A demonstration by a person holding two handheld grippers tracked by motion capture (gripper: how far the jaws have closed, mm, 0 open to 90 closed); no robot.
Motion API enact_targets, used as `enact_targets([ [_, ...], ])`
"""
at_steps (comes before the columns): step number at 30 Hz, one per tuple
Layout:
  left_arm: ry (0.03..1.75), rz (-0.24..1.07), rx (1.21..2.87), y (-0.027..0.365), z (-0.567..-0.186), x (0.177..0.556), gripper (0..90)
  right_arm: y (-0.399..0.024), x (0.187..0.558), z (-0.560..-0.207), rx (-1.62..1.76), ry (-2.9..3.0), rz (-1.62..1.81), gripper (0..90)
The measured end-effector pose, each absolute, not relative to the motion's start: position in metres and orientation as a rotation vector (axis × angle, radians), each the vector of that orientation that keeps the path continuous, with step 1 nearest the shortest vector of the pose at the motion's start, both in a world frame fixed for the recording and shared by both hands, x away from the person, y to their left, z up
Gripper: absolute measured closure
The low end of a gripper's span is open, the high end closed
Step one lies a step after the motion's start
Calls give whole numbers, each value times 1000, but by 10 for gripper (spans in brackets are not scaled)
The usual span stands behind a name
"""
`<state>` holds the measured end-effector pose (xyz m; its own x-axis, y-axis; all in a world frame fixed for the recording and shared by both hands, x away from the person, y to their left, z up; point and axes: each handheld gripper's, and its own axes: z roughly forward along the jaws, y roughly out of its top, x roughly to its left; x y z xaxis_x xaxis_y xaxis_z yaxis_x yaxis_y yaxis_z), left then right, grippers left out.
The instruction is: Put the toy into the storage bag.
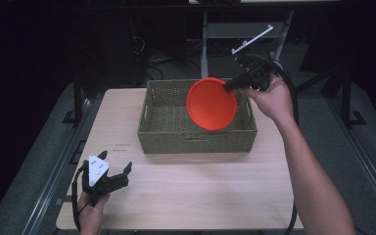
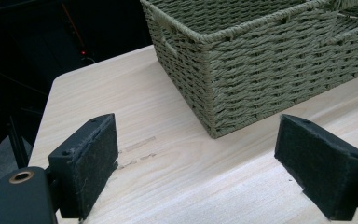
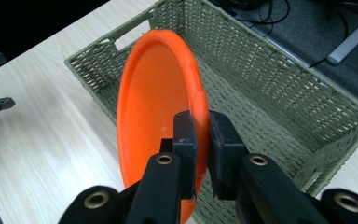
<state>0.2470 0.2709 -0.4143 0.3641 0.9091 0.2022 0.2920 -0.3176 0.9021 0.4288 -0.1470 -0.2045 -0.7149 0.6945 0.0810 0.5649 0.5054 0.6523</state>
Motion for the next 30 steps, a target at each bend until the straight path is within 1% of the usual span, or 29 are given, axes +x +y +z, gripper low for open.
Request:
enact_targets([
  [18,1063,950,1790,272,-415,247,128,-151,452,-218,1171,2511,972,821],
  [30,1063,948,1801,273,-414,247,128,-156,465,-235,1234,2493,977,821],
])
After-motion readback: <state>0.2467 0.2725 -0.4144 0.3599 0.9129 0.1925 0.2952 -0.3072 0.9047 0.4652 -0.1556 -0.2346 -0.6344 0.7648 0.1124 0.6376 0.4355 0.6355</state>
